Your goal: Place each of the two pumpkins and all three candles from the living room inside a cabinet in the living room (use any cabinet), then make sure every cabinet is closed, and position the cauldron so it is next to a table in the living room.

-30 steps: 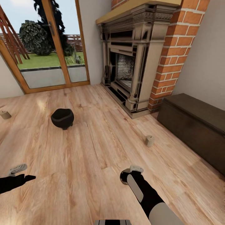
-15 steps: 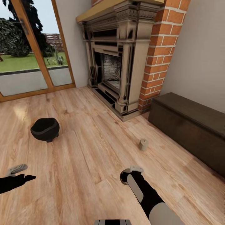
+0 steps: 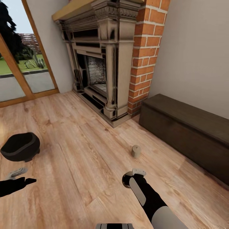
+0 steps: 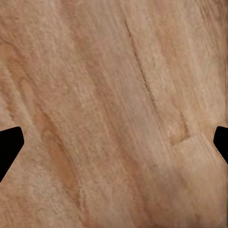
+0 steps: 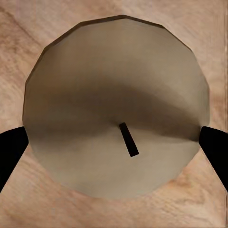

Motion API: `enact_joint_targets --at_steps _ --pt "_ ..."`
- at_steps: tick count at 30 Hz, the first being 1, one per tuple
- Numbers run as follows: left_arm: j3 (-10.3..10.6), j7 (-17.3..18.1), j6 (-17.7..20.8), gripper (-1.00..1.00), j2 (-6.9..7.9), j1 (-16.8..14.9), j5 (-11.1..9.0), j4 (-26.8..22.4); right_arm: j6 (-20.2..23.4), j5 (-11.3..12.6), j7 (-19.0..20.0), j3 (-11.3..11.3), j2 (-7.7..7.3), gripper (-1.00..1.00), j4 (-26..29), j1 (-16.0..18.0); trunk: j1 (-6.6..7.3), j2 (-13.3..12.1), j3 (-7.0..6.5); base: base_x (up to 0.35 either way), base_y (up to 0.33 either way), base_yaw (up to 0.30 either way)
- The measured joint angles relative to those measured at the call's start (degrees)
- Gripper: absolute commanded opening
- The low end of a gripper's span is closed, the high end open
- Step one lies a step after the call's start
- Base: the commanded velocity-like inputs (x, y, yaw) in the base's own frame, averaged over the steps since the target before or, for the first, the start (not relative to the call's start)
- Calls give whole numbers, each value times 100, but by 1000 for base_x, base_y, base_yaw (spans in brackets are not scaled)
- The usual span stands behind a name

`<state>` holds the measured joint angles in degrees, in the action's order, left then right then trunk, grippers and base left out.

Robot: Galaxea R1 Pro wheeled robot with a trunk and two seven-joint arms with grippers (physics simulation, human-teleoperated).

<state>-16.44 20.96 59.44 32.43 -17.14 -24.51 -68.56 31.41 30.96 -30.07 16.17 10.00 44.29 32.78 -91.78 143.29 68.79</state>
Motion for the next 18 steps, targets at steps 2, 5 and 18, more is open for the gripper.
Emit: enact_joint_targets --at_steps 2,5,18 --pt "0 3 2 100 0 0 0 0 -2 3 0 0 0 -100 0 0 0 0 0 29 0 -276" --pt "0 -2 5 100 0 0 1 0 -2 3 0 0 0 -100 0 0 0 0 0 9 0 -276" --pt "0 3 6 100 0 0 -6 0 -3 -3 5 -8 0 -100 -8 0 0 0 0 1 61 -276"
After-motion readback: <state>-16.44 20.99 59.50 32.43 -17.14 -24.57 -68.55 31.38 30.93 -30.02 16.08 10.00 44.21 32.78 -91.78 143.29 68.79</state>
